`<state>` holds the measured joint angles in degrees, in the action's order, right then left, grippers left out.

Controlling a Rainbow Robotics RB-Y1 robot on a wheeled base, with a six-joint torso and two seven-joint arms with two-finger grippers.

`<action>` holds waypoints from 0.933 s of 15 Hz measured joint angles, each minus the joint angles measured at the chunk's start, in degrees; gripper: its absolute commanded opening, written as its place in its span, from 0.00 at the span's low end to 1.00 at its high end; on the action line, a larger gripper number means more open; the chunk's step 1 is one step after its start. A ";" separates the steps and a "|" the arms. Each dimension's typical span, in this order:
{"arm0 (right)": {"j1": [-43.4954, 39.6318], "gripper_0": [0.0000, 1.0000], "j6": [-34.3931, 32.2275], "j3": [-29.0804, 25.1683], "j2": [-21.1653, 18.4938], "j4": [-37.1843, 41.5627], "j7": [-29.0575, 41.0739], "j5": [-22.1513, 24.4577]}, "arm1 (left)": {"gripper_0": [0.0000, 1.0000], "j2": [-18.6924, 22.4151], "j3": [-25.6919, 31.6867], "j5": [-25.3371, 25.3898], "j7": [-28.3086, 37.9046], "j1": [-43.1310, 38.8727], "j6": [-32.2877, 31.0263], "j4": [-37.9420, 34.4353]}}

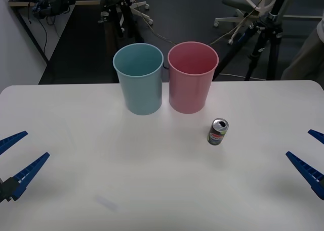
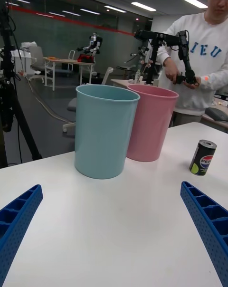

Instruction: Grasp the object on the table and drop it into the matching bin: aluminum can to the light blue bin, PET bottle to the pink bin.

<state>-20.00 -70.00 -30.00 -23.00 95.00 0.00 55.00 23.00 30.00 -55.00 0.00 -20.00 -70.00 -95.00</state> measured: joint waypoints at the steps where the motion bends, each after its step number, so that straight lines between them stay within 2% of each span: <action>1: 0.00 1.00 0.00 0.00 0.00 0.00 0.00 0.00 | 1.00 0.00 0.00 0.00 0.00 0.00 0.00 0.00; 2: 0.00 1.00 0.00 0.00 0.00 0.00 0.00 0.00 | 1.00 0.00 0.00 0.00 0.00 0.00 0.00 0.00; 4: -1.47 1.00 0.13 -0.68 2.78 -1.00 0.00 0.64 | 1.00 0.01 0.00 0.00 0.00 0.01 0.00 0.00; 10: -3.75 1.00 0.39 -0.53 3.05 -0.69 -1.48 0.55 | 1.00 0.00 0.00 0.00 0.00 0.00 0.00 0.00; 12: -5.49 1.00 0.41 0.43 3.05 -0.70 -3.19 0.05 | 1.00 0.00 0.00 0.00 0.00 0.00 0.00 0.00; 14: -7.32 1.00 0.71 1.72 3.05 -1.11 -8.05 -1.37 | 1.00 0.00 0.00 0.00 0.00 0.00 0.00 0.00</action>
<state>-27.32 -69.29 -28.28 -19.95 93.89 -8.05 53.63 23.00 30.00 -55.00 0.00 -20.00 -70.00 -95.00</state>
